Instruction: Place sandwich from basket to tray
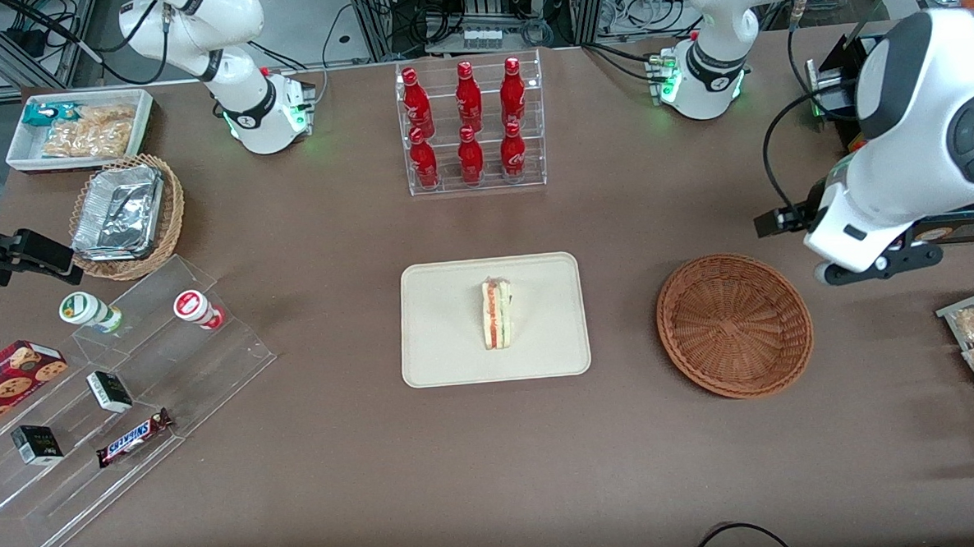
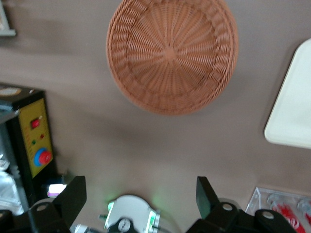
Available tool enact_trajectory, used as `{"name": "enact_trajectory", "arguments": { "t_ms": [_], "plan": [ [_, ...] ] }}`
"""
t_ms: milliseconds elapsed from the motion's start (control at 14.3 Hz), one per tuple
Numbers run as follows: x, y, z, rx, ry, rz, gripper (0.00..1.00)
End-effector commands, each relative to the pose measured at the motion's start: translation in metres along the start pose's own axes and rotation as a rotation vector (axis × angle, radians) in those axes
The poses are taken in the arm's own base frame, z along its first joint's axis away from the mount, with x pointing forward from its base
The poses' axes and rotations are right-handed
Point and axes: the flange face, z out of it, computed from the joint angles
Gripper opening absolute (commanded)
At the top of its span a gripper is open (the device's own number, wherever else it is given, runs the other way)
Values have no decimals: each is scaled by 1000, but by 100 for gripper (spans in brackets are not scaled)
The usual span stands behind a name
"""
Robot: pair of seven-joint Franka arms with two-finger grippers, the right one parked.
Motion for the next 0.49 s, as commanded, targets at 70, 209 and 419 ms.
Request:
{"name": "enact_trajectory", "arguments": {
  "t_ms": [70,209,419],
  "plan": [
    [-35,-6,-28,-4,6,37,100],
    [-58,-14,-34,4,17,73,100],
    [-85,-19,-38,-26,25,76,100]
  ]
}}
